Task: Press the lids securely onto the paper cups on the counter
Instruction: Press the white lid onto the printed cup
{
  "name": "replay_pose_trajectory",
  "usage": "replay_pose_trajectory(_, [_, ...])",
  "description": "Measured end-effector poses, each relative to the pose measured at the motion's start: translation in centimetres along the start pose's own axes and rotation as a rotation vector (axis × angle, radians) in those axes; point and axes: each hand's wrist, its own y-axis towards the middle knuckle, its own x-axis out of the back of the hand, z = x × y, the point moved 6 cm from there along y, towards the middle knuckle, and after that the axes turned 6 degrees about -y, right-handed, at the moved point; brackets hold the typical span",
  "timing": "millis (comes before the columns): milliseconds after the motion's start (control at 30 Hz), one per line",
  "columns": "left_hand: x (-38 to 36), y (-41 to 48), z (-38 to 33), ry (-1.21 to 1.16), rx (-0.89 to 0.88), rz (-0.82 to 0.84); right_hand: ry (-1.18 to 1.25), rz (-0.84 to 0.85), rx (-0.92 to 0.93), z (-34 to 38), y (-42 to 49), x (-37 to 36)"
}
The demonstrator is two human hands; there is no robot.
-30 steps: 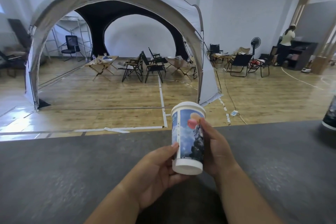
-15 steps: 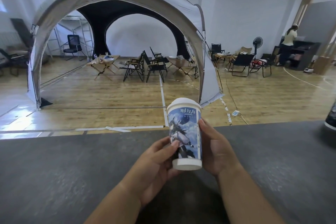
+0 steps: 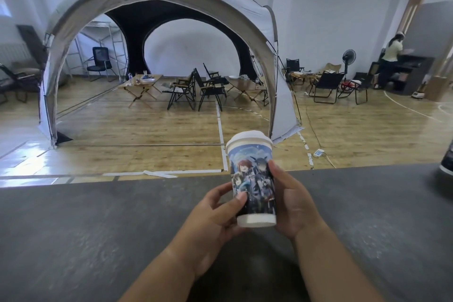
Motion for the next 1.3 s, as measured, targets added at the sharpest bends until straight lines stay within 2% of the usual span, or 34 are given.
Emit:
replay_pose_trajectory(100, [0.5, 0.1, -0.4, 0.06, -0.085, -0.081, -0.05, 0.018, 0.12, 0.4, 0.3, 0.2])
replay_pose_trajectory(200, [0.9, -0.1, -1.3, 0.388, -0.19, -0.184, -0.19, -0.079, 0.198, 0.9, 0.0, 0.4])
replay_pose_trajectory(233, [0.9, -0.1, -1.3, 0.422, -0.202, -0.183, -0.228, -0.113, 0.204, 0.9, 0.0, 0.4])
replay_pose_trajectory(300, [0.9, 0.1, -0.8, 0.261, -0.159, -0.122, -0.198, -0.147, 0.201, 0.8, 0.2, 0.6])
replay_pose_trajectory(367, [0.4, 0.5, -0.4, 0.016, -0.093, -0.041, -0.089, -0.088, 0.164, 0.8, 0.1, 0.2])
replay_pose_trajectory(467, [0.7, 0.7, -0.2, -0.07, -0.096, -0.043, -0.049, 0.038, 0.086, 0.4, 0.0, -0.5])
replay_pose_trajectory(533, [0.9, 0.5, -0.5, 0.014, -0.161, -0.094, -0.087, 0.027, 0.115, 0.3, 0.3, -0.1])
replay_pose_trajectory(633, [1.2, -0.1, -1.5, 0.372, -0.283, -0.191, -0.189, -0.067, 0.214, 0.6, 0.4, 0.6])
replay_pose_trajectory(700, [0.9, -0.1, -1.5, 0.495, -0.315, -0.173, -0.256, -0.138, 0.249, 0.9, 0.1, 0.8])
replay_pose_trajectory(733, [0.8, 0.0, -1.2, 0.475, -0.299, -0.142, -0.252, -0.171, 0.257, 1.1, 0.0, 0.8])
replay_pose_trajectory(800, [0.6, 0.2, -0.8, 0.272, -0.228, -0.093, -0.176, -0.182, 0.244, 1.3, -0.1, 0.9])
replay_pose_trajectory(867, [0.8, 0.6, -0.5, 0.113, -0.187, -0.077, -0.091, -0.104, 0.186, 1.2, -0.2, 0.5])
replay_pose_trajectory(933, [1.1, 0.8, -0.4, 0.111, -0.178, -0.078, -0.089, -0.029, 0.141, 1.0, -0.3, 0.0])
replay_pose_trajectory(1000, [1.5, 0.8, -0.5, 0.195, -0.196, -0.11, -0.101, -0.013, 0.171, 0.9, -0.2, 0.0])
replay_pose_trajectory(1133, [1.3, 0.4, -0.9, 0.419, -0.239, -0.149, -0.174, -0.127, 0.258, 1.3, -0.2, 0.5])
replay_pose_trajectory(1200, [0.8, 0.2, -0.6, 0.367, -0.19, -0.094, -0.182, -0.16, 0.253, 1.4, -0.3, 0.6])
replay_pose_trajectory(1300, [0.2, 0.3, -0.2, 0.092, -0.074, -0.026, -0.071, -0.09, 0.19, 1.3, -0.3, 0.3])
